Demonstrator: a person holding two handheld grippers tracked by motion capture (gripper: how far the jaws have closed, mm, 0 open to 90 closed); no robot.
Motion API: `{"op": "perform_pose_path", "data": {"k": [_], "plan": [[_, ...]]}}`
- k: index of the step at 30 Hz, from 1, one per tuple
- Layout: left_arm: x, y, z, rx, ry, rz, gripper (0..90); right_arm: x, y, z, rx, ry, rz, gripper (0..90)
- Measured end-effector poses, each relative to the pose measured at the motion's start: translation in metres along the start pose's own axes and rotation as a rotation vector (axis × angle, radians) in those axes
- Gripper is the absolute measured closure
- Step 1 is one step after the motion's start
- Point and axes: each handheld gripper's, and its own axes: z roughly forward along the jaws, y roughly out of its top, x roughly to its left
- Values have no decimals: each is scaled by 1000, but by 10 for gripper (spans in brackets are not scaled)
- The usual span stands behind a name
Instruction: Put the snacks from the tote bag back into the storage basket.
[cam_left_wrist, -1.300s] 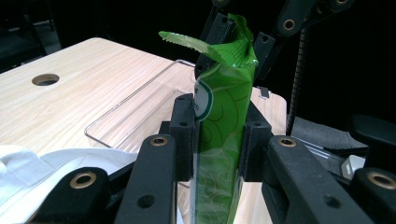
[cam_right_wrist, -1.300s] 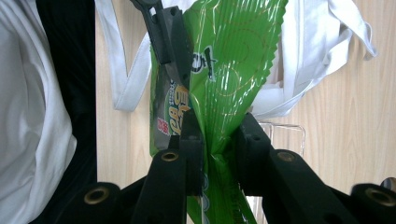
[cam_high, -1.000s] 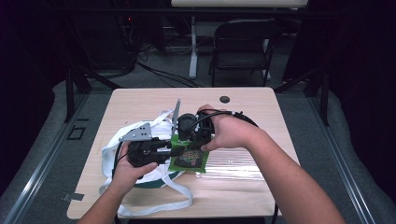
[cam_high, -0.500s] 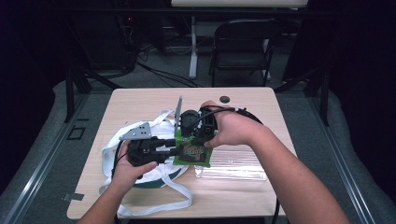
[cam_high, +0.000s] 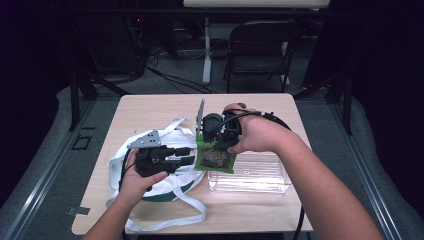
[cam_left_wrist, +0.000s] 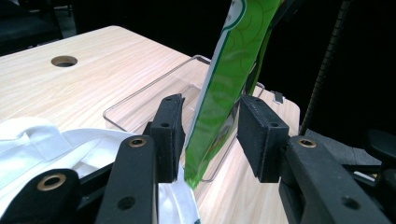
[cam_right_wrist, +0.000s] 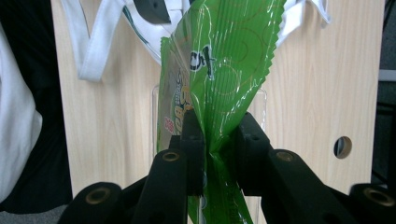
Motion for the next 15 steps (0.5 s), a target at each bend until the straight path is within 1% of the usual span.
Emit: {"op": "perform_pose_path", "data": {"k": [6,7,8,12,13,14,15], "plan": [[5,-2,-1,3,17,-18,608,-5,-8,-3,11,-10,13,761],[6,-2,-1,3,19,-18,608,-8,-12,-4,15,-19,23,761],[6,-3,-2,6,23,-21,608,-8,-12,-4,15,-19,23,761],[9,-4,-3,3,35,-29,608,-13,-22,-4,27,-35,40,761],[10,-5,-4,2,39,-32,608,-16,-26,-3,35,-42,50,761],[10,-5,-4,2,39,-32,608,-16,-26,-3,35,-42,50,761],[11,-6,-6,3,48,-32,608,-18,-30,-2,37,-51,58,761]]}}
